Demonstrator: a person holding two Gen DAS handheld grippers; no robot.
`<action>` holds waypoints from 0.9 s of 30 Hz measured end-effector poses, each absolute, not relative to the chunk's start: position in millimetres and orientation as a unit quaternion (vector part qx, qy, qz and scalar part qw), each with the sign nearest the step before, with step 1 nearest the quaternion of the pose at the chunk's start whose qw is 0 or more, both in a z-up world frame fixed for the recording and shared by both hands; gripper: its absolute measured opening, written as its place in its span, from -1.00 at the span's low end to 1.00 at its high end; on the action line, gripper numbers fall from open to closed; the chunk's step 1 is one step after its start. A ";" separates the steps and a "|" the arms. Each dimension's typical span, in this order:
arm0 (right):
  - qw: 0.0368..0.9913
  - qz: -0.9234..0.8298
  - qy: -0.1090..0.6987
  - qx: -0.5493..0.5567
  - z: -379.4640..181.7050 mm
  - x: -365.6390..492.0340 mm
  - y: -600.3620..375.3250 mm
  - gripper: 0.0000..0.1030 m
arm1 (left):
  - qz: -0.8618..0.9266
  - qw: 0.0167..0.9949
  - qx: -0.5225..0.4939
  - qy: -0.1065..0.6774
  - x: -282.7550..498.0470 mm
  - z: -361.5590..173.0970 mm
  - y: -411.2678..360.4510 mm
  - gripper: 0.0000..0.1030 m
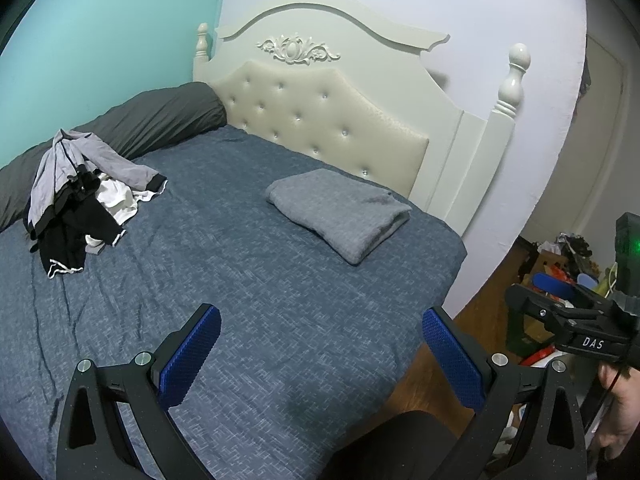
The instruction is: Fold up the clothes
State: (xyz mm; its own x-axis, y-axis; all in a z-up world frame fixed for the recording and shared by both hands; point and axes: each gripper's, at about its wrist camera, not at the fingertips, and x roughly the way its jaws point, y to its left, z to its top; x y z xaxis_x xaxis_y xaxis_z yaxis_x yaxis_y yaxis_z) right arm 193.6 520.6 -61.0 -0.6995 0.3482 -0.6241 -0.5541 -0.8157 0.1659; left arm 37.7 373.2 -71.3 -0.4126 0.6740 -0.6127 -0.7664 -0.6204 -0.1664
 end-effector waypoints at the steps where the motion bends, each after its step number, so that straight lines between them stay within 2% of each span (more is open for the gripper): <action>1: 0.249 0.905 0.173 -0.297 -61.1 193.6 520.5 0.99 | 0.838 0.430 -0.330 0.070 37.8 -71.3 373.0 0.99; 27: 0.248 0.904 0.175 -0.300 -63.1 194.0 520.1 0.99 | 0.839 0.423 -0.336 0.068 35.6 -74.1 372.5 0.99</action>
State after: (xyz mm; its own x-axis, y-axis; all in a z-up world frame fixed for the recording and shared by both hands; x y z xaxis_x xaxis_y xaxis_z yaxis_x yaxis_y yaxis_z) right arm 194.0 520.1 -63.1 -0.6967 0.3439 -0.6295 -0.5540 -0.8154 0.1678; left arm 35.6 372.5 -74.1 -0.4159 0.6641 -0.6213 -0.7559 -0.6323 -0.1699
